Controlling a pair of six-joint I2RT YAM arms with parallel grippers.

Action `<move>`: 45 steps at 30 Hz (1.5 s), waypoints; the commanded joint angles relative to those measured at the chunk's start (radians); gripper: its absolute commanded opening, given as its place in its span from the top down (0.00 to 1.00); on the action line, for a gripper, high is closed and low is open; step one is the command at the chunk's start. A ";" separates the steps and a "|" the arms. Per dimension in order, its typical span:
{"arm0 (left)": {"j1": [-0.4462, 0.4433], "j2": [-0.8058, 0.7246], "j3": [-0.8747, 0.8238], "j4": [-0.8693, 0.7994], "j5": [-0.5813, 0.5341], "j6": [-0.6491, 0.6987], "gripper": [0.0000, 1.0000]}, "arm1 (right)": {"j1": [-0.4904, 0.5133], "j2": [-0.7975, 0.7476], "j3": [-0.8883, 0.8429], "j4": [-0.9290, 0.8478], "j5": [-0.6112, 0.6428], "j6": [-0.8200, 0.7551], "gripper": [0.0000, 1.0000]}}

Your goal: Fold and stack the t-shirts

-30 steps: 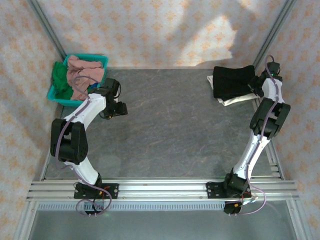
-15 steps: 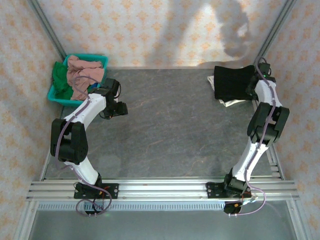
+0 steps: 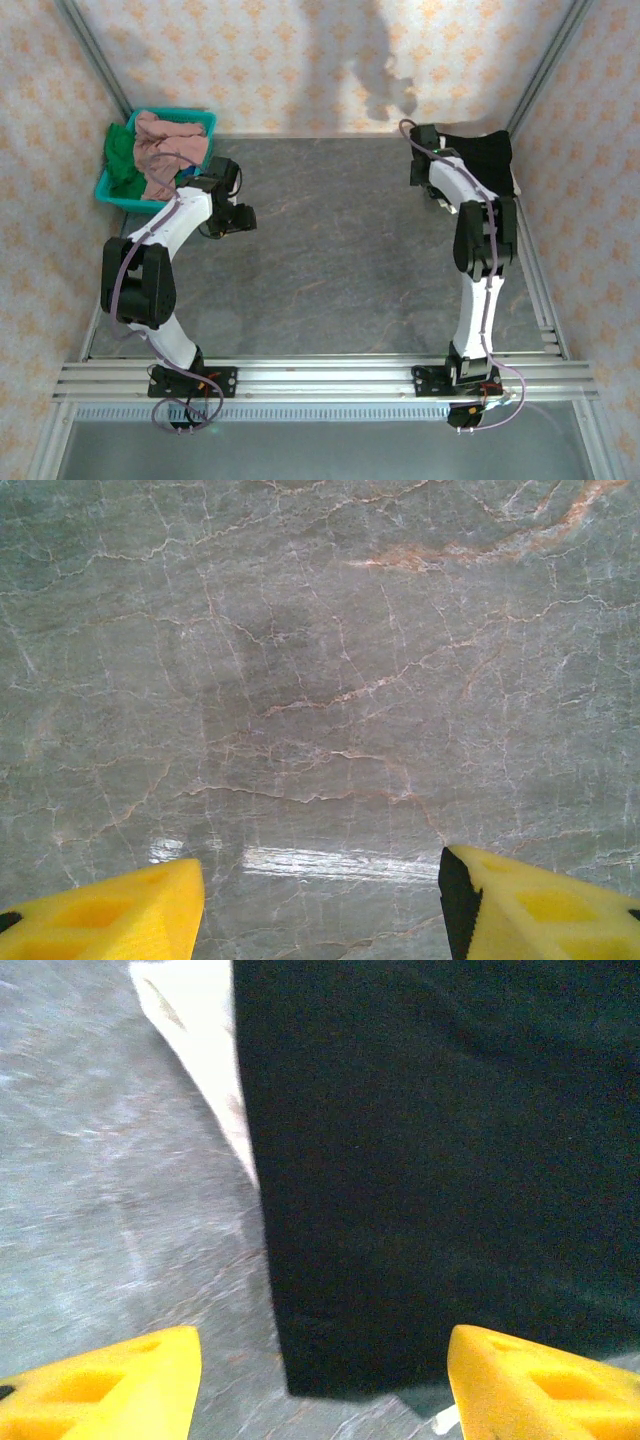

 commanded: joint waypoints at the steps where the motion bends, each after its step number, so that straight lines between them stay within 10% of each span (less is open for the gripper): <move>1: -0.006 -0.006 -0.015 0.005 0.008 0.021 0.36 | 0.001 0.061 0.078 -0.108 0.176 -0.057 0.34; 11: -0.006 0.000 -0.022 0.012 0.011 0.025 0.36 | 0.004 0.137 0.142 -0.211 0.242 -0.108 0.41; 25: -0.005 0.003 -0.025 0.013 0.005 0.033 0.36 | 0.003 0.028 0.117 -0.237 0.115 -0.150 1.00; 45: -0.004 0.035 -0.002 0.017 0.023 0.051 0.37 | -0.041 -0.012 0.071 -0.434 -0.005 -0.241 0.94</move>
